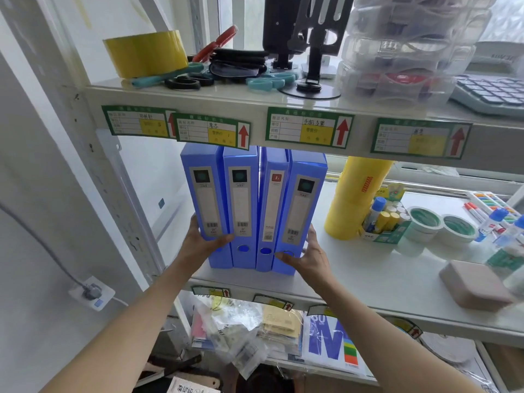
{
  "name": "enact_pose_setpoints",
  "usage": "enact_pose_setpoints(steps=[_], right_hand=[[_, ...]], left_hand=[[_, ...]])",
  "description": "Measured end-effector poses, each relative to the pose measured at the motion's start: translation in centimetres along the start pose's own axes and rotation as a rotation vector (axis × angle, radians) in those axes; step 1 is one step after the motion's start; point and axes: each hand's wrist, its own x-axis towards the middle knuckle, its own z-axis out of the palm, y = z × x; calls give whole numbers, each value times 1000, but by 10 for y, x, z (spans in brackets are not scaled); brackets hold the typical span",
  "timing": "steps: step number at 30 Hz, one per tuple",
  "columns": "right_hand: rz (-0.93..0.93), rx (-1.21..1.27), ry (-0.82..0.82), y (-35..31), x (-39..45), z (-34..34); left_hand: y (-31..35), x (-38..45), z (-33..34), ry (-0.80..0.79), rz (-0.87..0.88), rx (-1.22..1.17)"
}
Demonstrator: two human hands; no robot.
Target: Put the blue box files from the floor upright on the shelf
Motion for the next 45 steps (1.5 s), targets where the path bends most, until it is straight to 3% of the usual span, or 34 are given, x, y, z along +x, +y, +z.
enact_pose_setpoints(steps=[11,21,33,40,43,45], right_hand=[[-81,100,71,-34,-18,-15],[-116,85,78,-47,-20,-16],[-104,75,85,-54,-26,-18],[-76,67,128,-69,-37,-26],[-82,47,214,-68,-44,-34],[-101,34,256,-71,-53,-40]], left_hand=[[51,-3,-8,84,200,-35],[67,4,-16,-48,169,-28],[70,6,-15,-2,135,-28],[80,-8,-19,145,77,75],[78,-20,-25,245,-37,241],[76,-30,-29,225,-74,378]])
